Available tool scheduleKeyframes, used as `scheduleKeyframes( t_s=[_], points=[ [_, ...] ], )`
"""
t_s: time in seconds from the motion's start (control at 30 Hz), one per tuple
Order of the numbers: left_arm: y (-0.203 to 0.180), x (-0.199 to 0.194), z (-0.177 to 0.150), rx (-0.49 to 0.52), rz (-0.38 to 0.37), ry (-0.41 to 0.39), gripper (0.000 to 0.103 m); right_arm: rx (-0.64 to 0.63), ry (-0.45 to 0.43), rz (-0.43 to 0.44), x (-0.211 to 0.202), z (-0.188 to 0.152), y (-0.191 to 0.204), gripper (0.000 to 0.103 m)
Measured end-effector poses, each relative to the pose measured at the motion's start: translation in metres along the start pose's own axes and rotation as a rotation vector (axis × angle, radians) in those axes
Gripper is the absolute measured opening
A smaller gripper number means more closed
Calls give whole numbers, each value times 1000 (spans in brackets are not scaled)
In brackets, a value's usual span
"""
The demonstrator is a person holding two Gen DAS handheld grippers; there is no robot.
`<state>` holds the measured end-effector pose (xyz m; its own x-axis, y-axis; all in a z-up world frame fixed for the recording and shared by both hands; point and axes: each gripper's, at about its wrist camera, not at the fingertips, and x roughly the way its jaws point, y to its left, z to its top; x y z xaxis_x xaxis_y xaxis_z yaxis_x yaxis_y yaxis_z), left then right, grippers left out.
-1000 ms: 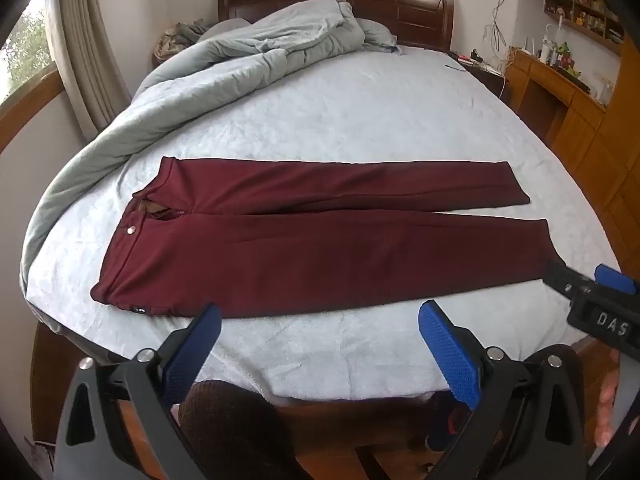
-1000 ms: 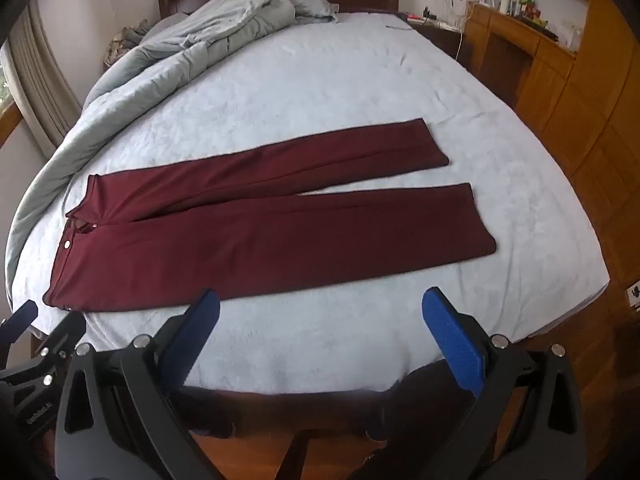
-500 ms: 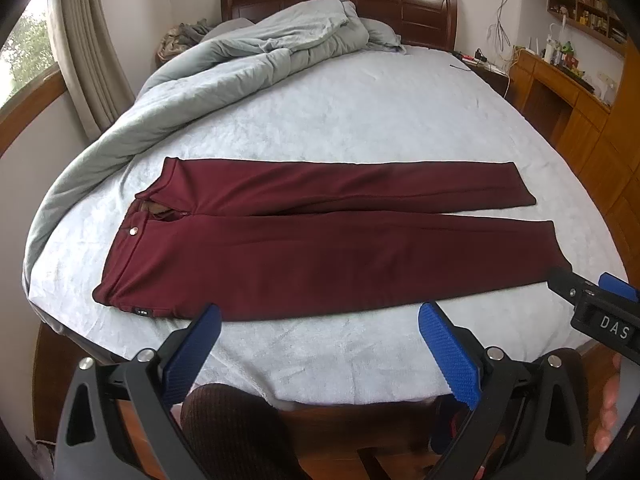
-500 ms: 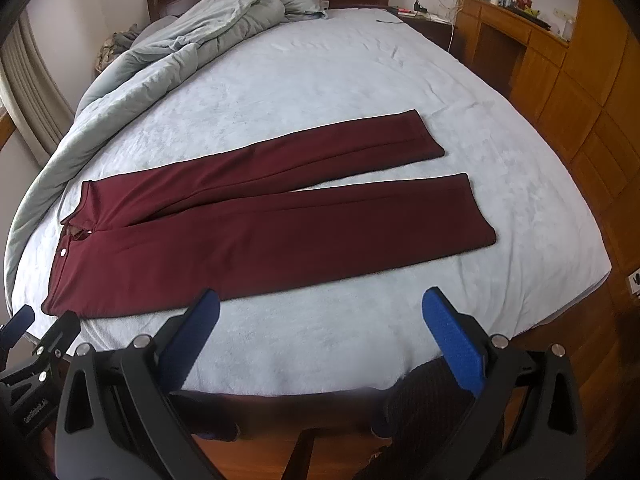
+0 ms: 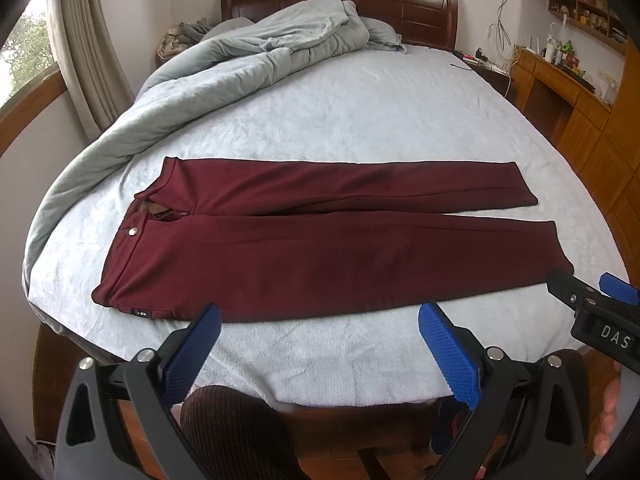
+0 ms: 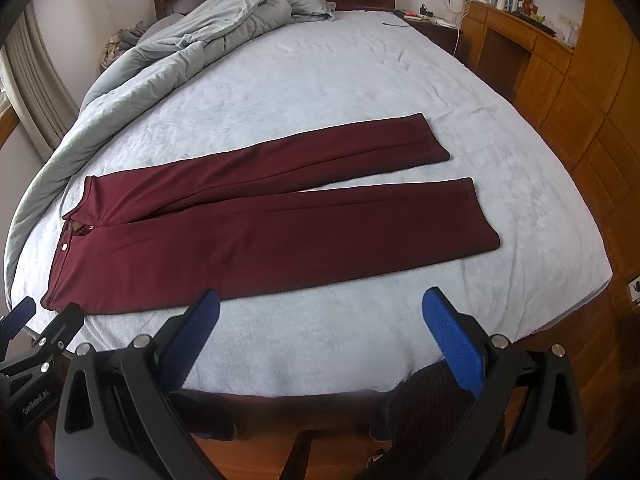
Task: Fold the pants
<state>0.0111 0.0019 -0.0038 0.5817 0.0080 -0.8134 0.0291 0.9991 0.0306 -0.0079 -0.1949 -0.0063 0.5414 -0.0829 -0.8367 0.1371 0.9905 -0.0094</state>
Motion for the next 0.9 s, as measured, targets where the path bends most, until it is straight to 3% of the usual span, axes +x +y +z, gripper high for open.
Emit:
scheduleKeyframes(
  t_s=[0.9],
  points=[
    [-1, 5, 1, 4, 2, 6, 99, 7, -2, 10, 1, 3, -1, 100]
  ],
)
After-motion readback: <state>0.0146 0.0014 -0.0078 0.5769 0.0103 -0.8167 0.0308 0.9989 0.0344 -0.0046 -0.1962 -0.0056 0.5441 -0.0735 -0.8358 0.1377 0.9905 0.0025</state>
